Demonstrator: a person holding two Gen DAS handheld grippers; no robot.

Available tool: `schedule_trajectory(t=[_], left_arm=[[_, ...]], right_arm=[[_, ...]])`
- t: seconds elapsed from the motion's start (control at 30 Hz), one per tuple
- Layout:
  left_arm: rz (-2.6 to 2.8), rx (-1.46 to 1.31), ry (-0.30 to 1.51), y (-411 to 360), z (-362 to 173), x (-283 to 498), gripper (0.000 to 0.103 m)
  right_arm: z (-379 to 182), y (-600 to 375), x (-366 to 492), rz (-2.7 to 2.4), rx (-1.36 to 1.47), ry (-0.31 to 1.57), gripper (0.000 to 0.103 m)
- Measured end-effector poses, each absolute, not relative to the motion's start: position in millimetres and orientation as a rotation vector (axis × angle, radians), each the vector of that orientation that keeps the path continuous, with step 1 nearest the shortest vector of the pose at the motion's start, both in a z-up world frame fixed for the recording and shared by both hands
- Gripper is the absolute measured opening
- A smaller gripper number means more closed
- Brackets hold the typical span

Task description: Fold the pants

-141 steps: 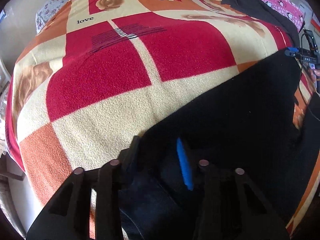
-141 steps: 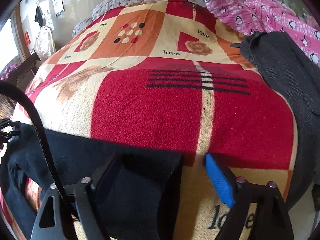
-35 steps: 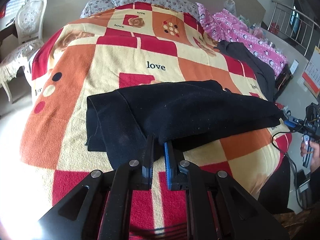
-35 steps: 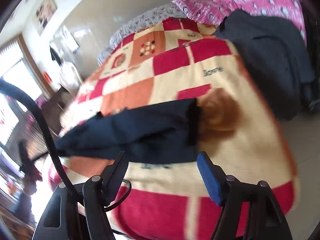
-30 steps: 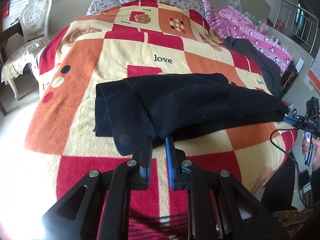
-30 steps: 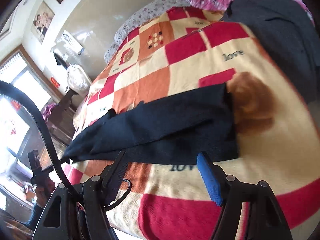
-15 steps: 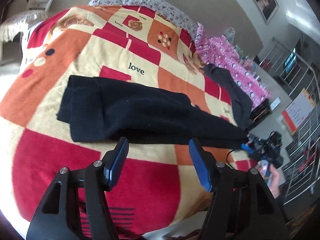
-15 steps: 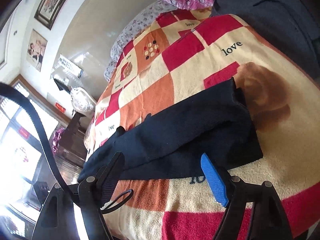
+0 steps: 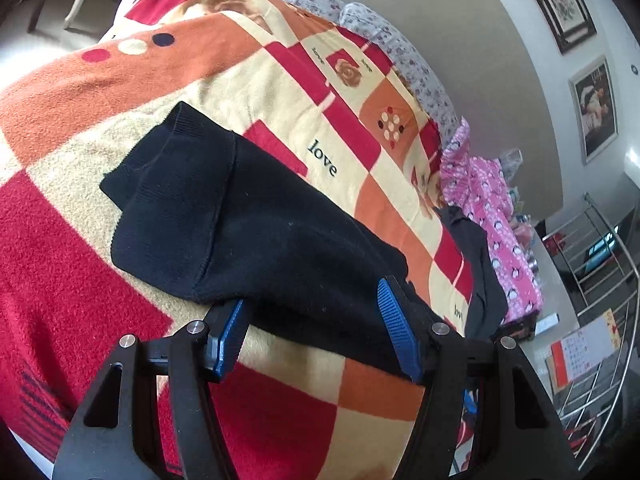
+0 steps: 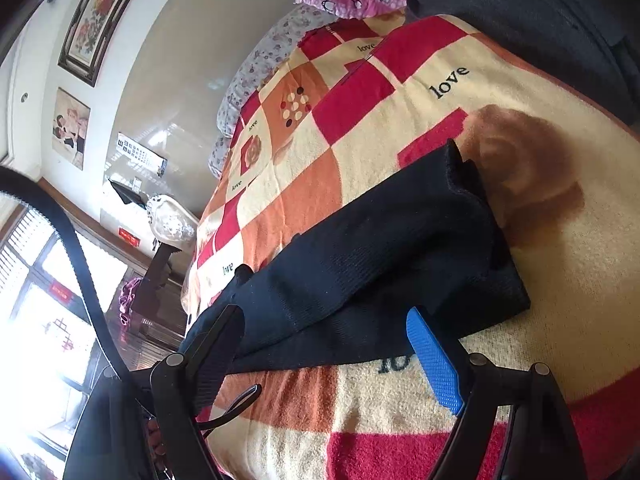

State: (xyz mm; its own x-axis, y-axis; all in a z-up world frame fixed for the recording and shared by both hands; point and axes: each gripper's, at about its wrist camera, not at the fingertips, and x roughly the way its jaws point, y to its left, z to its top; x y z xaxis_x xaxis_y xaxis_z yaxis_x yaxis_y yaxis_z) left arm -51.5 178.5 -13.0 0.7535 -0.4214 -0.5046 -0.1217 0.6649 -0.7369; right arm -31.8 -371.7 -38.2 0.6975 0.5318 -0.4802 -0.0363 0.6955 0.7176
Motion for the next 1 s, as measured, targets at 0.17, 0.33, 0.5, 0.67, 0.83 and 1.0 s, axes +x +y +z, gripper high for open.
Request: schedule_trajectory(t=[0.17, 0.33, 0.5, 0.67, 0.83, 1.0], left_arm=[[-0.137, -0.854, 0.678, 181.8, -8.1, -41.8, 0.063], [-0.127, -0.65, 0.678, 168.5, 12.0, -18.3, 0.025], [-0.12, -0.574, 0.705, 173.7, 12.3, 2.4, 0.009], [-0.145, -0.497, 0.661, 181.9, 33.4, -3.8, 0.009], [-0.131, -0.4, 0.701, 180.0, 20.1, -19.4, 0.009], [-0.09, -0.378, 0.815, 179.9, -23.5, -20.9, 0.009]], right_arm=[[-37.0, -375.2, -29.7, 0.3, 0.732, 0.727, 0.081], [-39.7, -381.3, -22.2, 0.231, 0.764, 0.74, 0.081], [-45.2, -383.8, -7.6, 0.151, 0.751, 0.728, 0.032], [-27.9, -385.5, -4.4, 0.196, 0.718, 0.657, 0.014], [-11.1, -371.8, -20.6, 0.148, 0.504, 0.713, 0.014], [-45.5, -373.7, -35.9, 0.114, 0.523, 0.795, 0.014]])
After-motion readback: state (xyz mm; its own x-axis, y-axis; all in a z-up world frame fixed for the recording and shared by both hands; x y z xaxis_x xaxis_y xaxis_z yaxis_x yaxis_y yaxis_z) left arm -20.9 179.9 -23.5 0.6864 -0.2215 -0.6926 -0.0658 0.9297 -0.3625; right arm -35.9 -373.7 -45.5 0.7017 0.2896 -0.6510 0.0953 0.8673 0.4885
